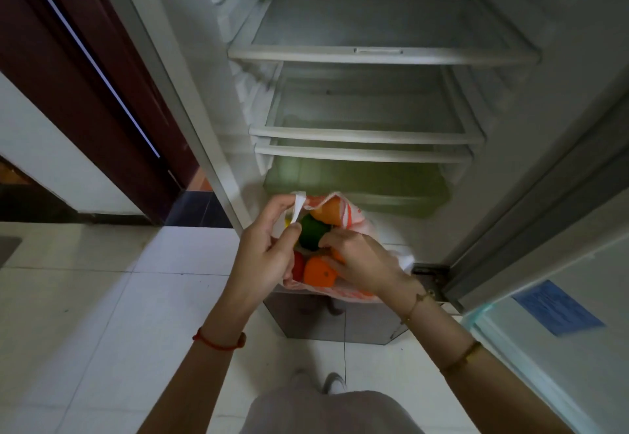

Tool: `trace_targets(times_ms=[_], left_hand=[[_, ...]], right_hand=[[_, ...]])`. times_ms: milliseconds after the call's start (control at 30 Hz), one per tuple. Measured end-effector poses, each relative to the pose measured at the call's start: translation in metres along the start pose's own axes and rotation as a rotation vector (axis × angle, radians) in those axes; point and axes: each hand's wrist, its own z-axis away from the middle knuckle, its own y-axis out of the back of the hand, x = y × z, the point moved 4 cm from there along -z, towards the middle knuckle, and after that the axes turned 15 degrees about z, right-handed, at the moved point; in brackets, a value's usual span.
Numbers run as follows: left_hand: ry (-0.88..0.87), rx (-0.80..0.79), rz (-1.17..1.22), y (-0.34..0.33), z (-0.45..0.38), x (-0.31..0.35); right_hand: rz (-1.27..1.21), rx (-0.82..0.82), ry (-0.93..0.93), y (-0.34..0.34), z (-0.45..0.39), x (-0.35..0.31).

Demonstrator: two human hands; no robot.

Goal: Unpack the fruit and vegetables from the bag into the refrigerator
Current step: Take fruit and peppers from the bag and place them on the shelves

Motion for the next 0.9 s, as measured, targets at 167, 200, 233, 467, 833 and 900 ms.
trace_targets(times_ms=[167, 200, 233, 467, 833, 900], left_hand=[[0.005, -0.038, 0.001, 0.0, 0.003, -0.001], [0.006, -0.042, 0.005, 0.0, 0.004, -0.002], [0.006, -0.046, 0.01, 0.001, 0.004, -0.002], [0.012, -0.049, 0.038, 0.0, 0.005, -0.005], [0.028, -0.072, 0.076, -0.002, -0.003, -0.004], [0.024, -0.076, 0.078, -0.002, -0.005, -0.004]], right_hand=[[0.282, -0.218, -0.151, -0.029, -0.005, 0.031], [0.303, -0.224, -0.165, -0.033, -0.005, 0.036], [0.309, -0.237, -0.179, -0.038, -0.004, 0.04], [0.409, -0.332, -0.186, -0.067, -0.007, 0.046], [0.331, -0.324, -0.201, -0.077, -0.004, 0.054], [0.283, -0.321, -0.25, -0.071, -0.004, 0.054]])
